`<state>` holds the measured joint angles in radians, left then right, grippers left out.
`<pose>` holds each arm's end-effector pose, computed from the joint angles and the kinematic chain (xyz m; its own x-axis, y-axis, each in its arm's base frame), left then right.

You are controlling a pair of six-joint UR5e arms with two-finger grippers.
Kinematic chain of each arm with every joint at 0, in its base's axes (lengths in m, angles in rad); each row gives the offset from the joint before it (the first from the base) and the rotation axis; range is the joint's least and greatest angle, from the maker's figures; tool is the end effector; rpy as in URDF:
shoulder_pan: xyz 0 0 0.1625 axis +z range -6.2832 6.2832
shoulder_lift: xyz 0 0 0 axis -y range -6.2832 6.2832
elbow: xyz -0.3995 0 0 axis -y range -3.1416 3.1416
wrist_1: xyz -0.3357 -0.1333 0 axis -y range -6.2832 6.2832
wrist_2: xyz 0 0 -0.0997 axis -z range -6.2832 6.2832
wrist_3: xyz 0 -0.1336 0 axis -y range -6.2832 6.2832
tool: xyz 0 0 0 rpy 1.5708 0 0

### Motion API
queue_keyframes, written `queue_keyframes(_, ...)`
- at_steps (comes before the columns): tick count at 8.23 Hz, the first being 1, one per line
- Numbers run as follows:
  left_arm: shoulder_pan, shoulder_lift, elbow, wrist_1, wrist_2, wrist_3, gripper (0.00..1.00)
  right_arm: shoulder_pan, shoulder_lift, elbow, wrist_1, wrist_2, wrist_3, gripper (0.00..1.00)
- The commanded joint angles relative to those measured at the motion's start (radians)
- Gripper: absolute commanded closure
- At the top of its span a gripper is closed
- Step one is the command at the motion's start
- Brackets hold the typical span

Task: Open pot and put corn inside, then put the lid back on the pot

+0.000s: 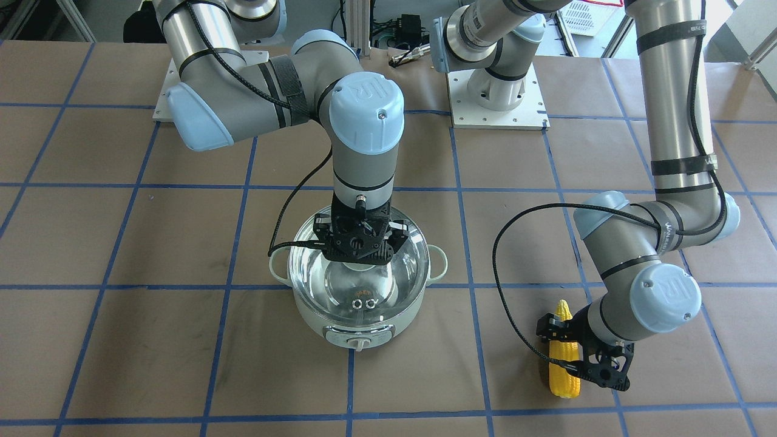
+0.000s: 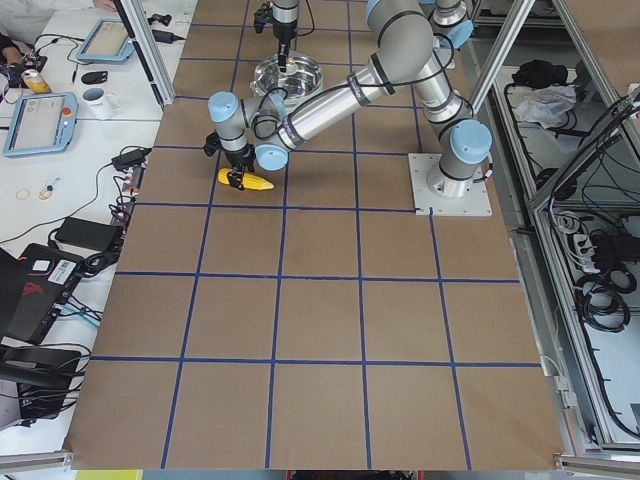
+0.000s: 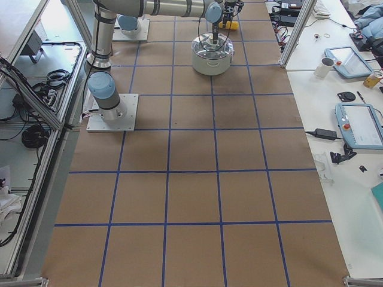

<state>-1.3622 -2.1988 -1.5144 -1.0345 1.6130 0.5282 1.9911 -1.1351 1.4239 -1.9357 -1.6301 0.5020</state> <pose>0.0018 -0.6251 0.1673 -0.9488 0.3153 -0.0186 0.3140 0.9480 0.0517 0.3593 -0.4966 0.3037 -0.9963 0.0846 0.0152 0.0828 0.9920 -0.0951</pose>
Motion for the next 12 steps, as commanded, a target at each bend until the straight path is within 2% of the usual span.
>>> queue_keyframes(1, 0.0, -0.001, 0.0, -0.001, -0.001, -0.026, 0.24, -0.008, -0.023, -0.006, 0.006, -0.001, -0.026, 1.0)
queue_keyframes(2, 0.0, 0.001, 0.0, -0.004, -0.001, -0.022, 0.56, -0.024, -0.056, -0.014, 0.017, 0.009, -0.058, 1.0)
queue_keyframes(3, 0.0, 0.001, 0.0, -0.009, 0.001, -0.025, 0.9, -0.056, -0.102, -0.028, 0.076, 0.019, -0.104, 1.0)
queue_keyframes(4, 0.0, 0.005, 0.0, -0.01, -0.001, -0.025, 0.99, -0.134, -0.154, -0.034, 0.152, 0.021, -0.2, 1.0)
queue_keyframes(6, 0.002, 0.045, 0.008, -0.033, 0.005, -0.071, 1.0, -0.288, -0.239, -0.033, 0.259, 0.061, -0.377, 1.0)
queue_keyframes(8, -0.014, 0.172, 0.023, -0.2, 0.015, -0.298, 1.0, -0.398, -0.293, -0.034, 0.337, 0.05, -0.507, 1.0)
queue_keyframes(10, -0.099, 0.261, 0.034, -0.228, 0.005, -0.437, 1.0, -0.52, -0.322, -0.031, 0.42, 0.067, -0.661, 1.0)
queue_keyframes(12, -0.231, 0.309, 0.062, -0.226, -0.007, -0.633, 1.0, -0.529, -0.325, -0.031, 0.462, 0.038, -0.738, 1.0)
